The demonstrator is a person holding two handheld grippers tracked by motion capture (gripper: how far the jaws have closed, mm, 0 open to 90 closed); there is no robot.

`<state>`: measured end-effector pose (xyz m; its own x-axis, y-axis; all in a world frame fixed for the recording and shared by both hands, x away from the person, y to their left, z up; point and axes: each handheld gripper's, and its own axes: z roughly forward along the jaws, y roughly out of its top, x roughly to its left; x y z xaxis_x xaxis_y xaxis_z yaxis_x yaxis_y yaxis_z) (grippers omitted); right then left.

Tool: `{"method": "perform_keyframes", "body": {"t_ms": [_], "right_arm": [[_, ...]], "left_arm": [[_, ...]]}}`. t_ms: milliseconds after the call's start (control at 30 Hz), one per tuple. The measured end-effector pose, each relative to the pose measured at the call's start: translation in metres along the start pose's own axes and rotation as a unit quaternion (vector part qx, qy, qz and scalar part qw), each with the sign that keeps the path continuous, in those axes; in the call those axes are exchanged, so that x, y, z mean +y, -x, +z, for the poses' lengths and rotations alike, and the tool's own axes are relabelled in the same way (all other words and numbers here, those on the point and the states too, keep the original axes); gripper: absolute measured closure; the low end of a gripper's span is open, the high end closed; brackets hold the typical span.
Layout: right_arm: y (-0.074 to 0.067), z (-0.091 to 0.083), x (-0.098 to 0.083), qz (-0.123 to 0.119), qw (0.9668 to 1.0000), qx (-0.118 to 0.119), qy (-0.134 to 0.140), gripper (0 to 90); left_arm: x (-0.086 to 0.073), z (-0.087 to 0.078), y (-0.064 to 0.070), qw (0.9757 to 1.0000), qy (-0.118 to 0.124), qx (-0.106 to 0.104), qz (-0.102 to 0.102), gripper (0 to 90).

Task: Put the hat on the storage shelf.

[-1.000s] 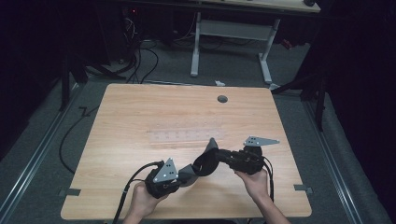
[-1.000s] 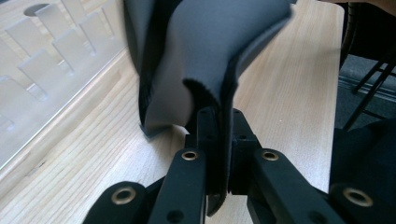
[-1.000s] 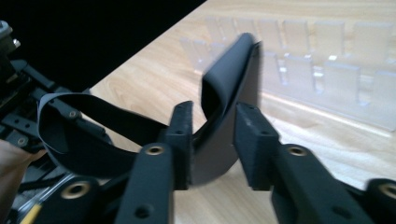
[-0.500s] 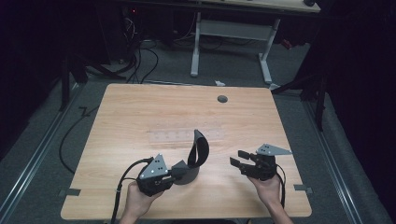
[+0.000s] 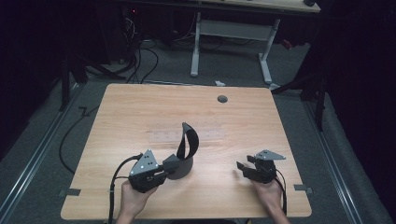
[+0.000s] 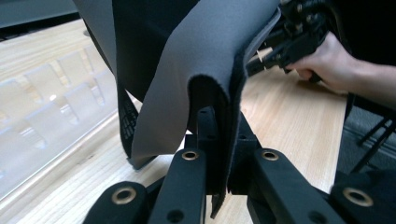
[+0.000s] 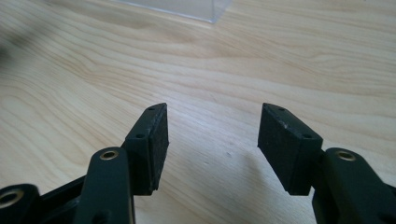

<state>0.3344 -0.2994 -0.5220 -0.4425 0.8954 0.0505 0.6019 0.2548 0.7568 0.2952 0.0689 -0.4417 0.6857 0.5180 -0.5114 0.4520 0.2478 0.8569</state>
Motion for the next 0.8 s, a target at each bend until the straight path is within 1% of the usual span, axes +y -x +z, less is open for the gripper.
{"method": "perform_keyframes", "body": {"t_ms": [133,200,267,367,433,500,567,700,800], "right_arm": [[0.002,0.004,-0.007,-0.004,0.9996,-0.021,-0.018,40.6],[0.001,0.004,-0.007,-0.012,0.9993,-0.031,-0.02,40.5],[-0.001,0.004,-0.007,-0.013,0.9991,-0.035,-0.022,40.1],[0.0,0.005,-0.007,-0.011,0.999,-0.037,-0.023,39.1],[-0.001,0.005,-0.007,-0.011,0.999,-0.037,-0.023,38.1],[-0.001,0.005,-0.007,-0.011,0.999,-0.037,-0.023,37.5],[-0.001,0.005,-0.007,-0.011,0.999,-0.037,-0.023,37.0],[-0.001,0.005,-0.007,-0.01,0.9989,-0.039,-0.023,36.2],[-0.001,0.006,-0.007,-0.01,0.9989,-0.039,-0.023,36.1]], "left_arm": [[0.005,-0.004,-0.002,0.9999,0.011,0.006,0.0,86.7],[0.007,-0.005,-0.003,0.9998,0.017,0.01,0.0,86.7],[0.009,-0.006,-0.005,0.9996,0.024,0.012,-0.003,86.7],[0.01,-0.006,-0.008,0.9993,0.034,0.013,-0.006,86.7],[0.01,-0.006,-0.01,0.9989,0.043,0.019,-0.007,86.7],[0.01,-0.007,-0.011,0.9986,0.046,0.024,-0.004,86.8],[0.012,-0.008,-0.012,0.9983,0.051,0.027,-0.007,86.7],[0.015,-0.009,-0.014,0.9977,0.062,0.028,-0.01,86.7],[0.019,-0.009,-0.017,0.9974,0.065,0.027,-0.013,86.6]]}}
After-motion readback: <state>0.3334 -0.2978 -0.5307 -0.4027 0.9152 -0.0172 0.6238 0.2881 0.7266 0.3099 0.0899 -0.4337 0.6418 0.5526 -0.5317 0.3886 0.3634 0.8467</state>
